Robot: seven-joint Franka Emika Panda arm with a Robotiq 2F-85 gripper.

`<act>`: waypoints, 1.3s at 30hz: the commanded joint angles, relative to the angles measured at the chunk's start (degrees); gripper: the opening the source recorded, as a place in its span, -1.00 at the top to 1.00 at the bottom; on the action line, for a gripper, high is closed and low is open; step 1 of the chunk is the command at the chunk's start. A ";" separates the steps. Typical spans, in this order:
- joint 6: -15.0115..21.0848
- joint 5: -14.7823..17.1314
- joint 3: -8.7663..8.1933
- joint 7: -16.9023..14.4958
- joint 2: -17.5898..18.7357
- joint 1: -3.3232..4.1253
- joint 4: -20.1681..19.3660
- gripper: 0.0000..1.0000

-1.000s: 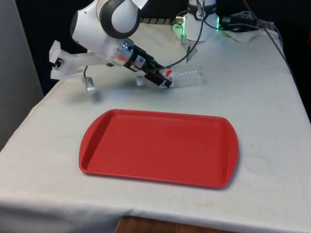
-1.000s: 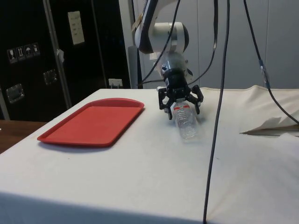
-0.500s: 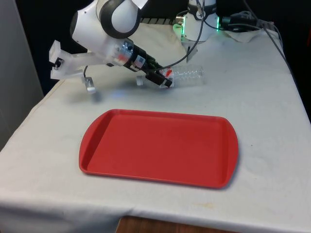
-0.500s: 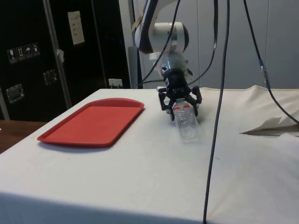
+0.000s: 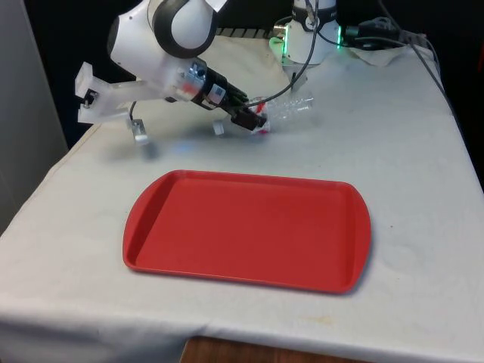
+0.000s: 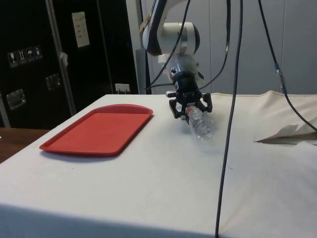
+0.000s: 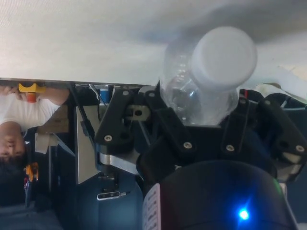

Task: Place the bottle upright on the tray.

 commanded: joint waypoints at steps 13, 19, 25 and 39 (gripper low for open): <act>-1.66 -1.20 -1.78 2.64 -2.81 1.38 0.06 0.33; -2.01 -2.52 -2.18 4.24 -5.33 1.72 -0.46 0.33; -2.86 -3.55 -2.18 5.79 -7.39 1.55 -0.40 0.33; -4.87 -7.05 -3.15 10.71 -13.75 2.52 -0.69 0.33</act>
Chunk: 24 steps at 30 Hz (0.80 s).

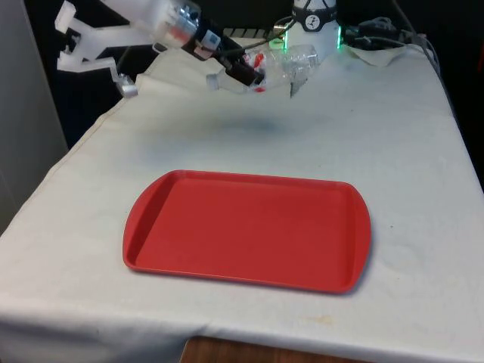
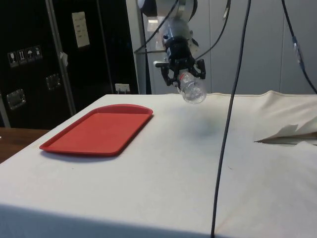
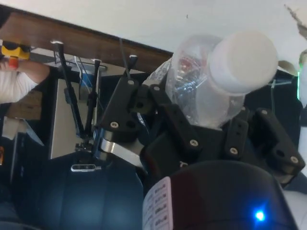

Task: Place the bottle upright on the tray.

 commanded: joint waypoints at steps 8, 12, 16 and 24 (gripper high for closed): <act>-1.15 -2.01 -0.34 3.21 -4.07 0.63 -0.06 0.33; -2.01 -3.04 -0.29 4.93 -6.13 0.80 0.11 0.33; -2.64 -3.50 -0.23 5.90 -7.22 0.74 0.34 0.33; -4.07 -4.58 -0.17 8.31 -9.45 1.03 1.09 0.33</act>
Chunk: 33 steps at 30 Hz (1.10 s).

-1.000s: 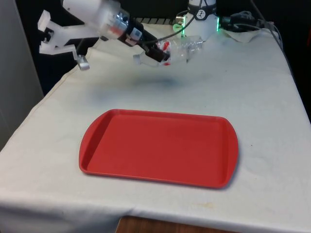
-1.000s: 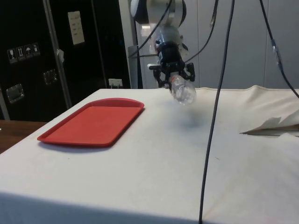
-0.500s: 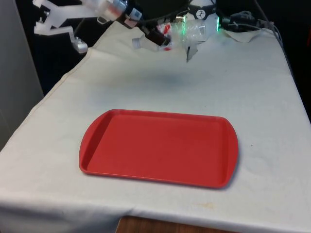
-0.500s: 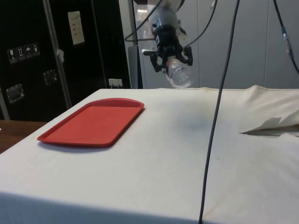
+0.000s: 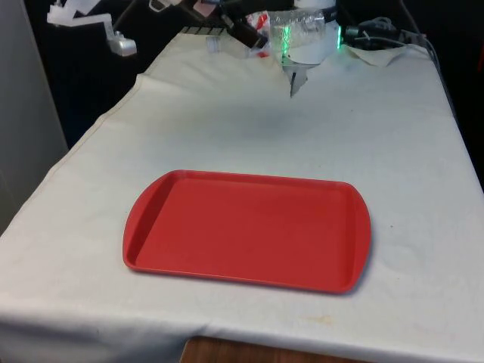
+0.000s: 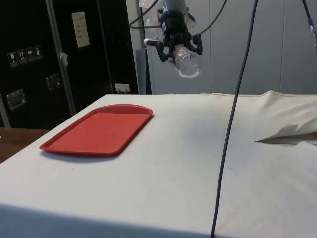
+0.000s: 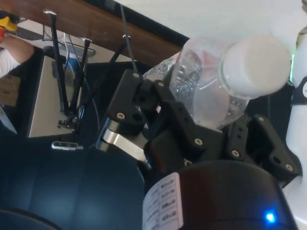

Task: Place the bottle upright on the tray.

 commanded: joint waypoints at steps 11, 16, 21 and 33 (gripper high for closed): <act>-3.09 -1.32 -0.11 4.24 -2.75 0.80 2.06 0.33; -4.47 -1.66 -0.11 5.90 -3.67 1.03 3.09 0.33; -5.21 -2.29 -0.06 7.22 -4.18 1.09 4.41 0.33; -4.76 -4.01 0.06 9.00 -4.07 1.38 6.19 0.33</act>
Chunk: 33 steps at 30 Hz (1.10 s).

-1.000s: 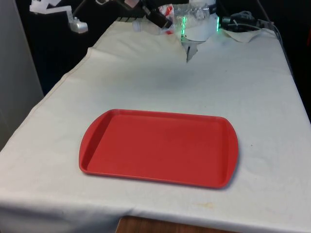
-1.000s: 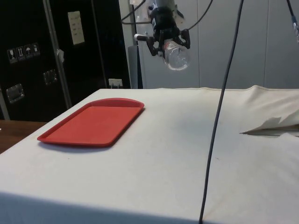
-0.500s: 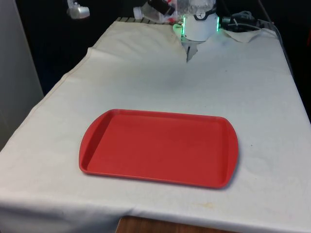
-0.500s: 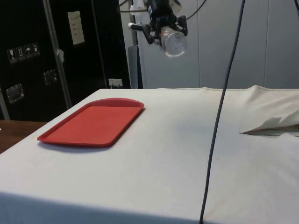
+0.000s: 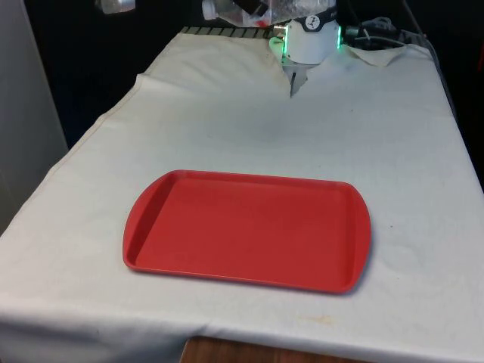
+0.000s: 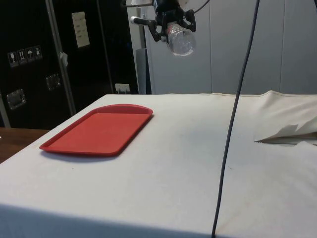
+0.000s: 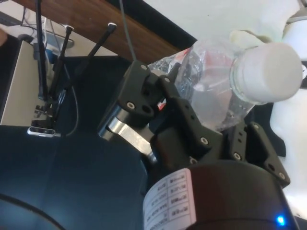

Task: Place the bottle upright on the tray.

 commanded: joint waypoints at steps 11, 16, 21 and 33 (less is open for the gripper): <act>0.00 -0.52 0.00 0.17 0.06 0.06 0.06 0.33; 0.00 -0.52 0.00 0.11 0.11 0.06 0.06 0.33; 0.34 -0.63 0.00 0.17 0.06 0.17 0.00 0.33; 5.04 -2.41 0.00 0.06 -1.15 1.20 -1.32 0.33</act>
